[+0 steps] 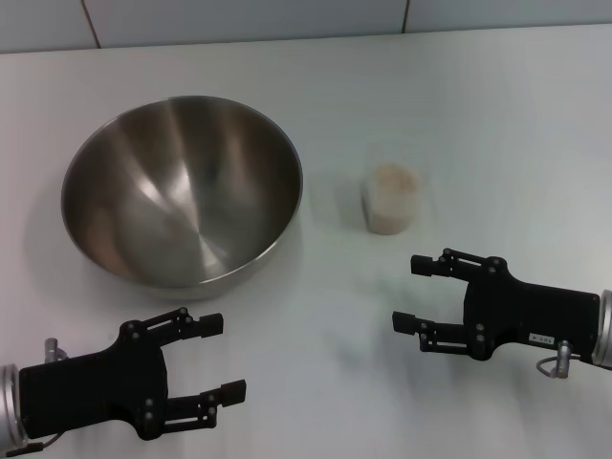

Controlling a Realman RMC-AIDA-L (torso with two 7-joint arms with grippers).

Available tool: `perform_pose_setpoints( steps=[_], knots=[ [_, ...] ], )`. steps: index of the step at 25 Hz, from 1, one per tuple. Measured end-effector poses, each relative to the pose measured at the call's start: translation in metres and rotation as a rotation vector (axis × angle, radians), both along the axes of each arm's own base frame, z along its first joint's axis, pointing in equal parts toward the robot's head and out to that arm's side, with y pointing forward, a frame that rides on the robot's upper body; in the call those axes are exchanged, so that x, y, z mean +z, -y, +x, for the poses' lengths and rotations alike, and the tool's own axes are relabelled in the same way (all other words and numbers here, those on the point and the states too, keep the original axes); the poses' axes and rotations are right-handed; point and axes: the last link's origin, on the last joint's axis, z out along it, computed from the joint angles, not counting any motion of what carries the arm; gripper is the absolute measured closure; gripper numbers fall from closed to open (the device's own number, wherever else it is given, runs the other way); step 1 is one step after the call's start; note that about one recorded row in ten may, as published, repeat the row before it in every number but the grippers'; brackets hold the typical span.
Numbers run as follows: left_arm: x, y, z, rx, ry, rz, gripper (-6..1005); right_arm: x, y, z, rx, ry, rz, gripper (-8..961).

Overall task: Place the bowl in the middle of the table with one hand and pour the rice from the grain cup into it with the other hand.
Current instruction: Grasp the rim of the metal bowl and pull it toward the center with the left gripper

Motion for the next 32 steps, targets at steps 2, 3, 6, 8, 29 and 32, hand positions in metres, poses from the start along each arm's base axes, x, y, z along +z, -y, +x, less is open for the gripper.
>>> perform_pose_setpoints(
  steps=[2,3,6,8,29,32],
  knots=[
    [0.0,0.0,0.0,0.0,0.0,0.0,172,0.0,0.0,0.0,0.0,-0.001,0.0,156],
    [0.0,0.0,0.0,-0.001,-0.001,-0.001,172,0.0,0.0,-0.001,0.001,-0.001,-0.001,156],
    [0.0,-0.001,0.001,-0.003,0.0,-0.001,172,-0.001,0.0,-0.001,0.001,-0.002,-0.001,156],
    [0.0,-0.001,0.001,-0.004,0.0,-0.001,172,-0.001,0.0,-0.001,0.0,-0.002,-0.001,156],
    [0.017,-0.005,0.018,-0.034,0.157,0.077,172,-0.002,0.001,-0.001,-0.004,-0.008,-0.004,156],
    [0.032,-0.019,0.02,-0.001,0.218,0.218,172,-0.002,0.001,-0.001,-0.003,-0.009,0.0,156]
  ],
)
